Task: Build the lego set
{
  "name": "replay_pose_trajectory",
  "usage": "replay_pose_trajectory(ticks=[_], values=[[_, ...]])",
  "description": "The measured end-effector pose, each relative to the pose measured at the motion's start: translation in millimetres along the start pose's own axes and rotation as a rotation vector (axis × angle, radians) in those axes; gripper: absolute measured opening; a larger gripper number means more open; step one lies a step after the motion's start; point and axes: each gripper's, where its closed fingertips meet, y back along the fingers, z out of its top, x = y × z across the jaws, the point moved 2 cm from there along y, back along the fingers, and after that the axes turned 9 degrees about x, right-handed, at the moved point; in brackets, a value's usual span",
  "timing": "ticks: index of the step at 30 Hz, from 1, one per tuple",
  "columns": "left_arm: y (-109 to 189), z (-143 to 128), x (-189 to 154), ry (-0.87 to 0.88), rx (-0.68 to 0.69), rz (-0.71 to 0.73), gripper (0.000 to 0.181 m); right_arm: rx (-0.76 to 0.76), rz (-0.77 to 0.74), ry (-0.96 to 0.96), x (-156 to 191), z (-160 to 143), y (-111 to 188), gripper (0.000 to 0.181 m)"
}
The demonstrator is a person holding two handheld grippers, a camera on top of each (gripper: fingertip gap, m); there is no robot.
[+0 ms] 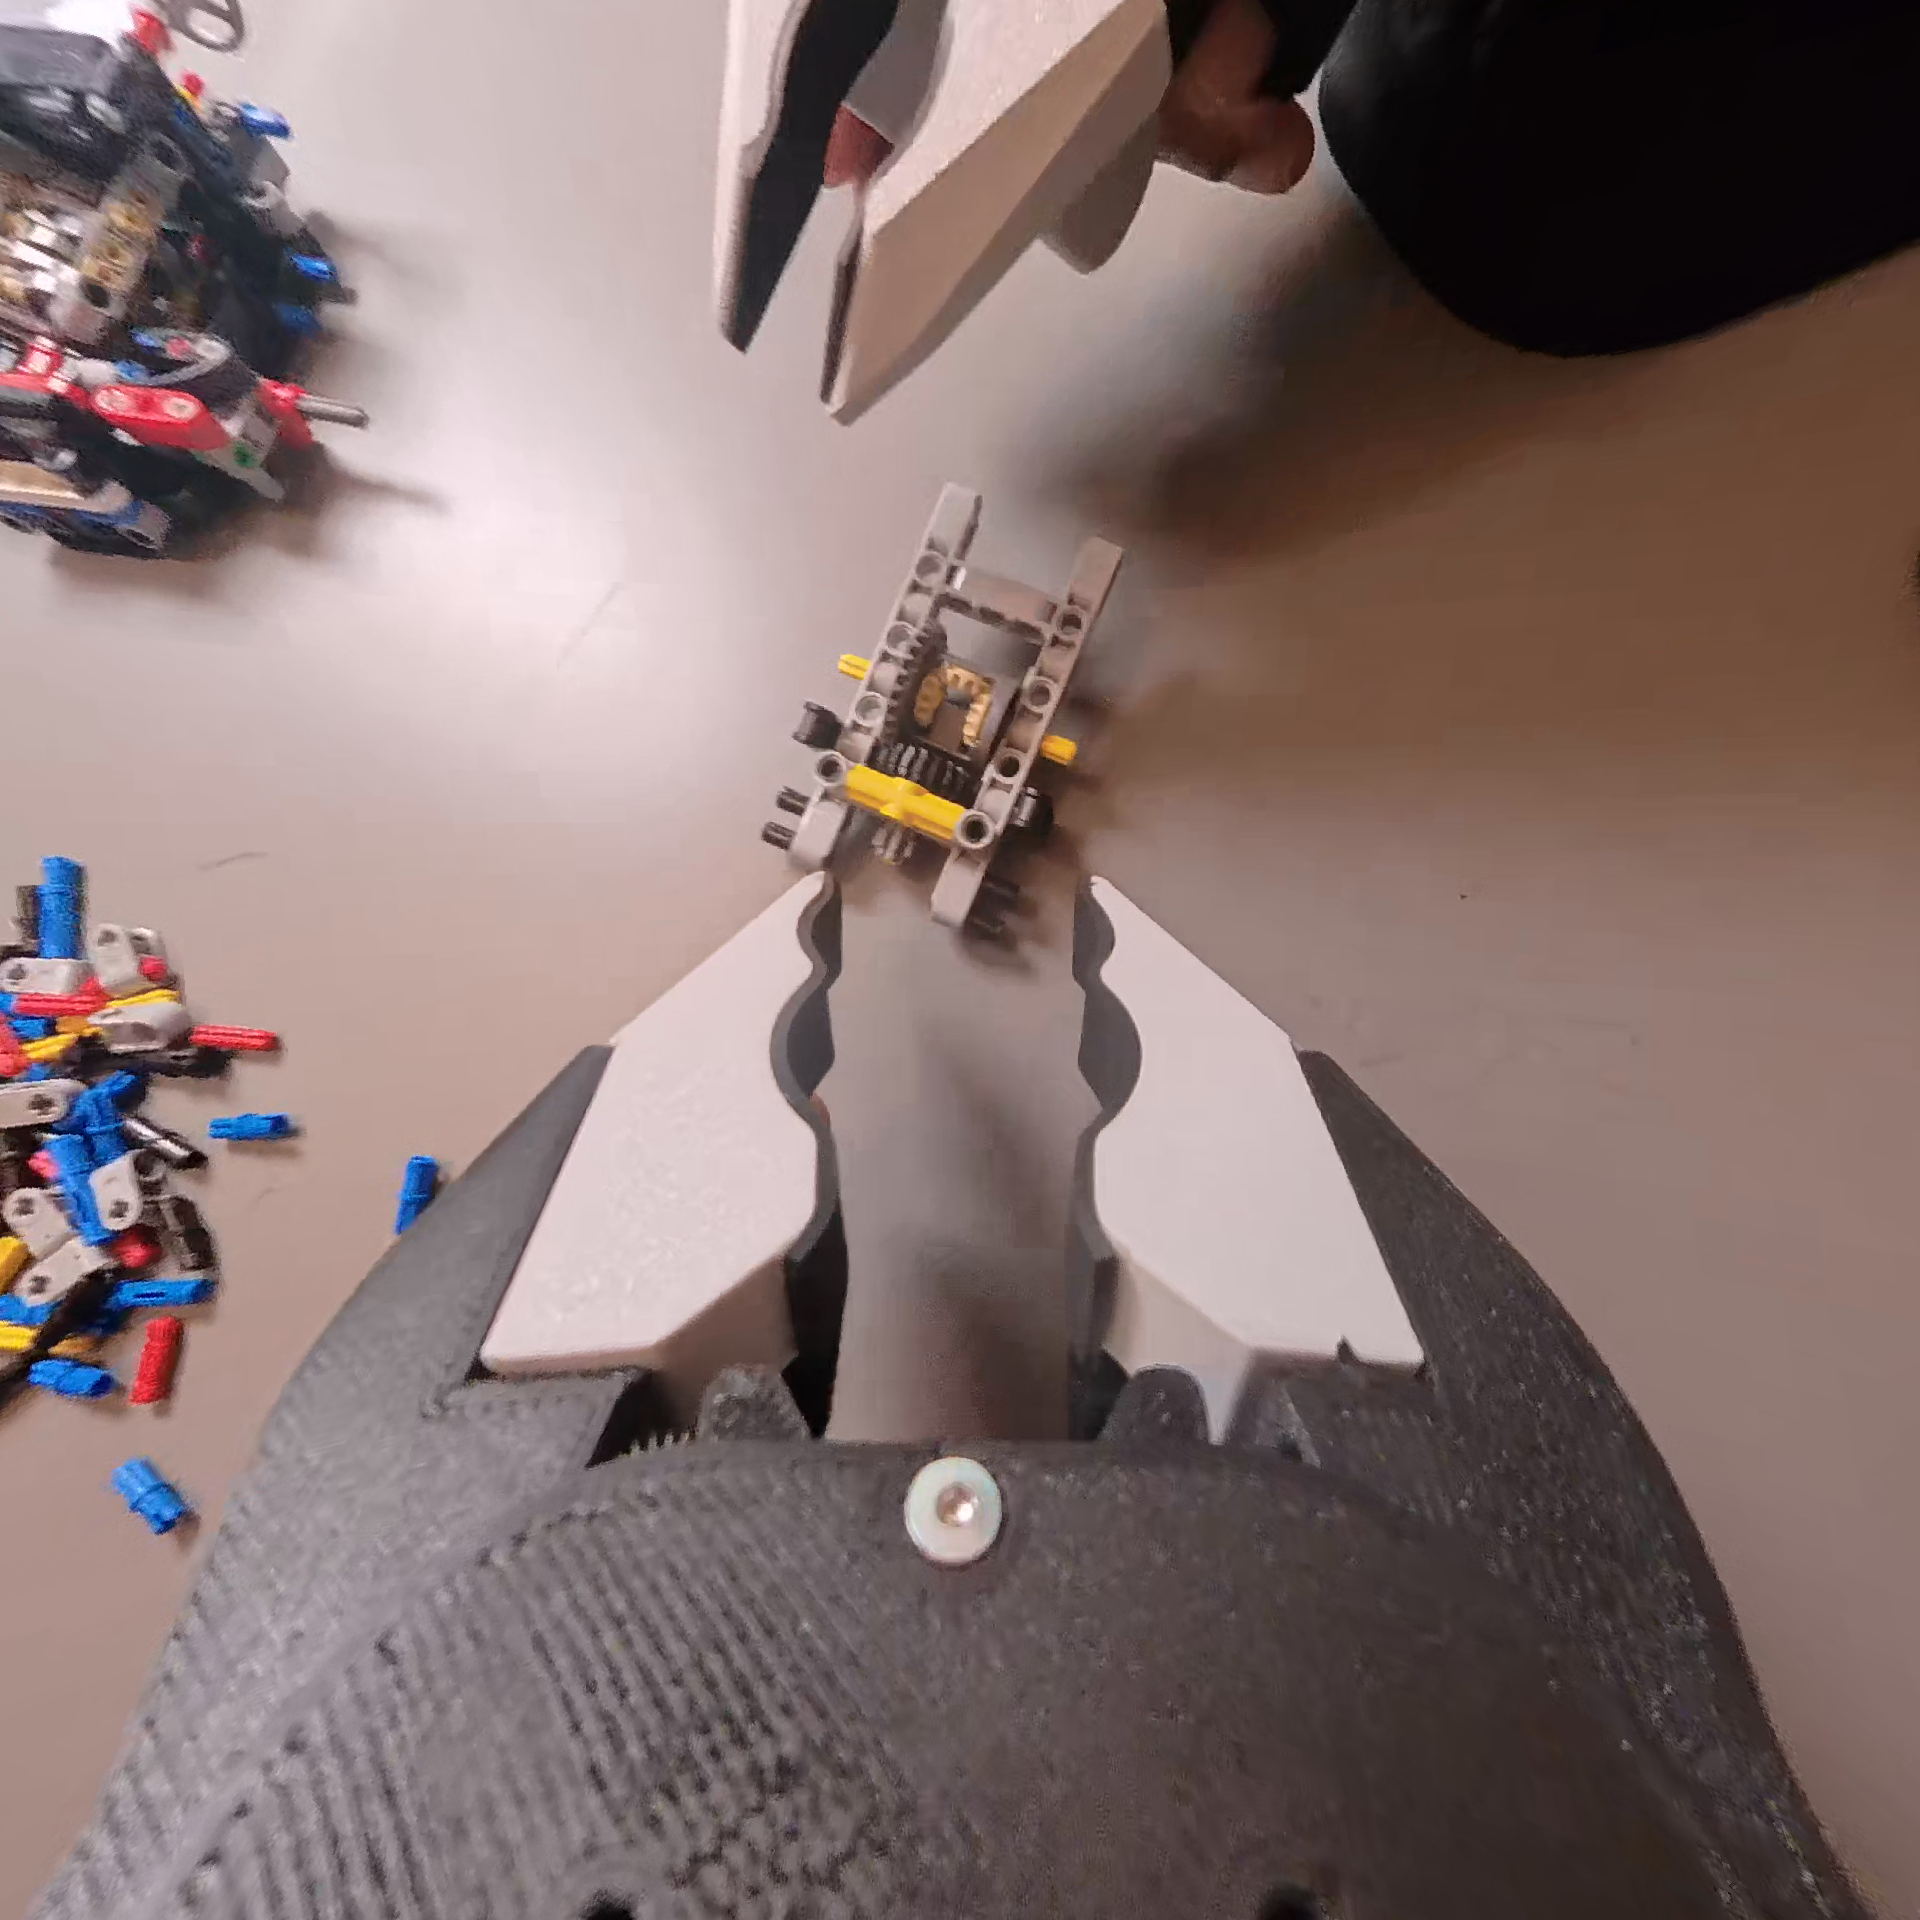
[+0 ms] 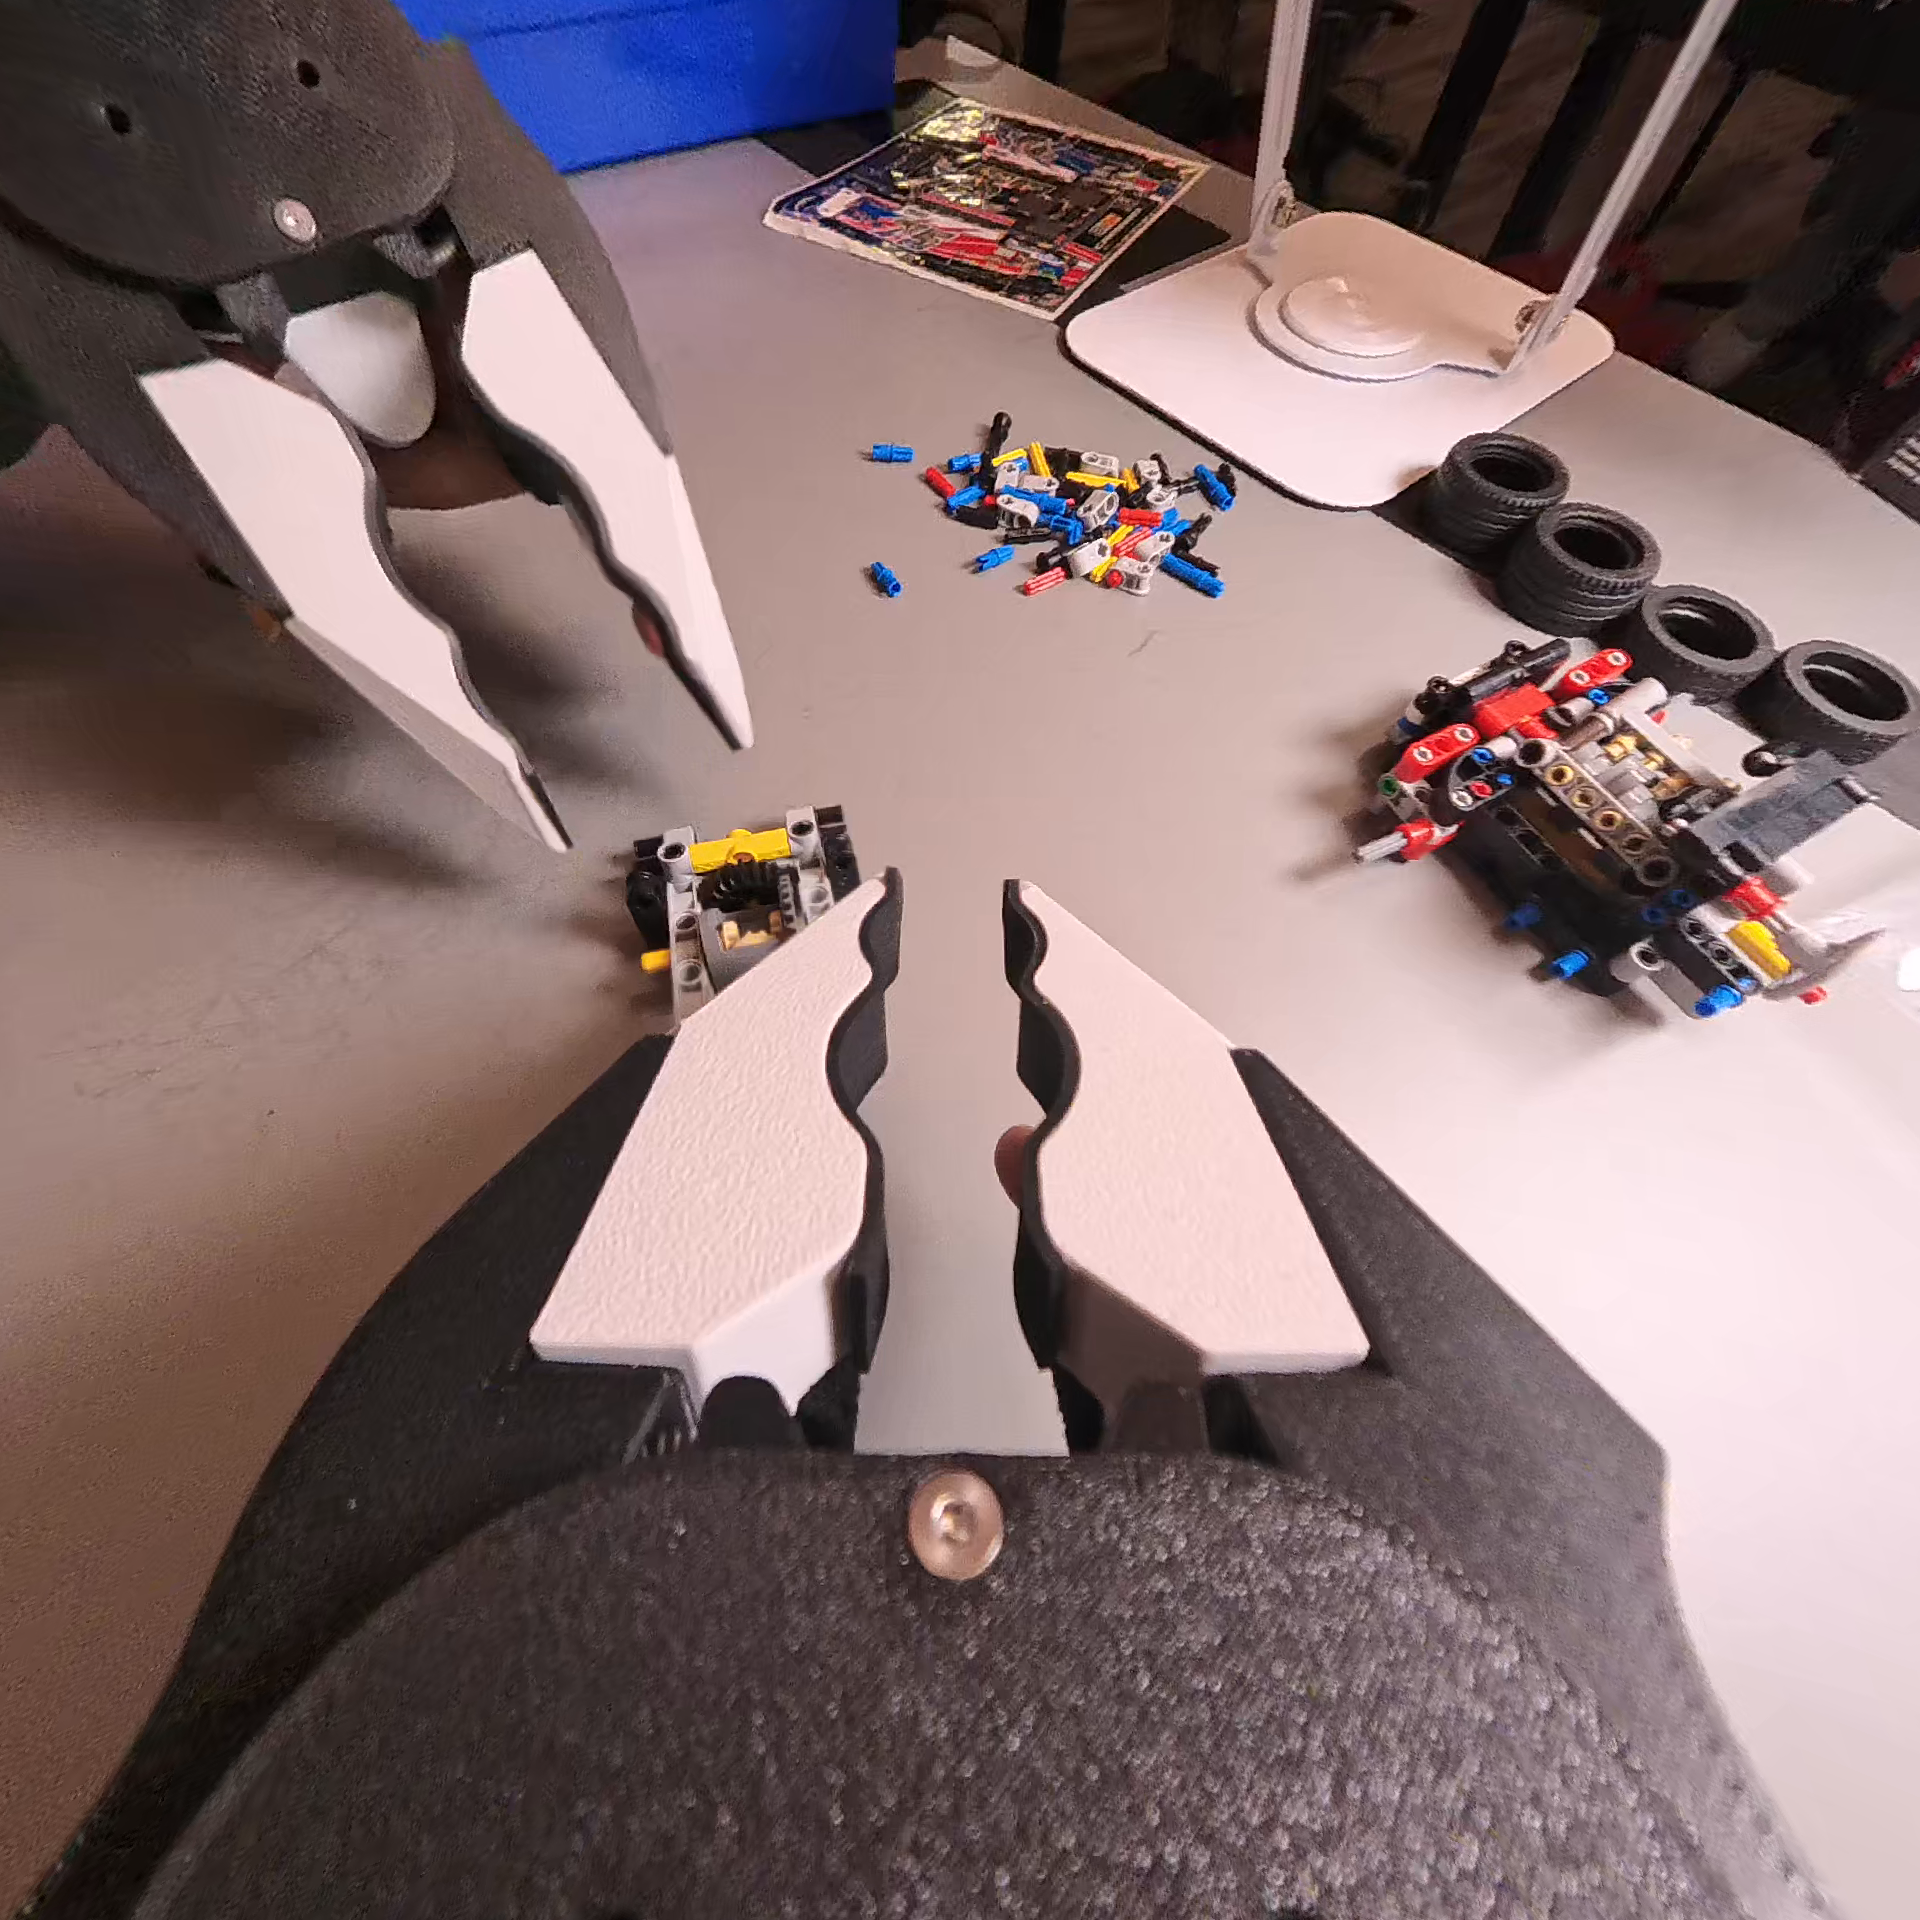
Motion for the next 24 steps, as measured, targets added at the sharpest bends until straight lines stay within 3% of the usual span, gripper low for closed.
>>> replay_pose_trajectory(ticks=[5, 8, 12, 17, 24], values=[[-7, 0, 19, -0.057, -0.001, -0.018, 0.074, 0.002, 0.009, 0.007, 1, -2, 1, 0.018], [-20, 0, 22, -0.066, 0.004, -0.086, 0.078, 0.013, 0.013, 0.028, 4, -3, 0, 0.018], [-29, 3, 15, -0.089, 0.005, -0.150, 0.076, 0.021, 0.009, 0.039, 4, -6, 0, 0.018], [-32, 3, 11, -0.106, -0.002, -0.156, 0.062, 0.022, 0.017, 0.028, 1, -7, 0, 0.018], [-31, 9, 7, -0.129, -0.028, -0.133, 0.059, 0.020, 0.018, 0.033, 2, -7, 1, 0.018]])
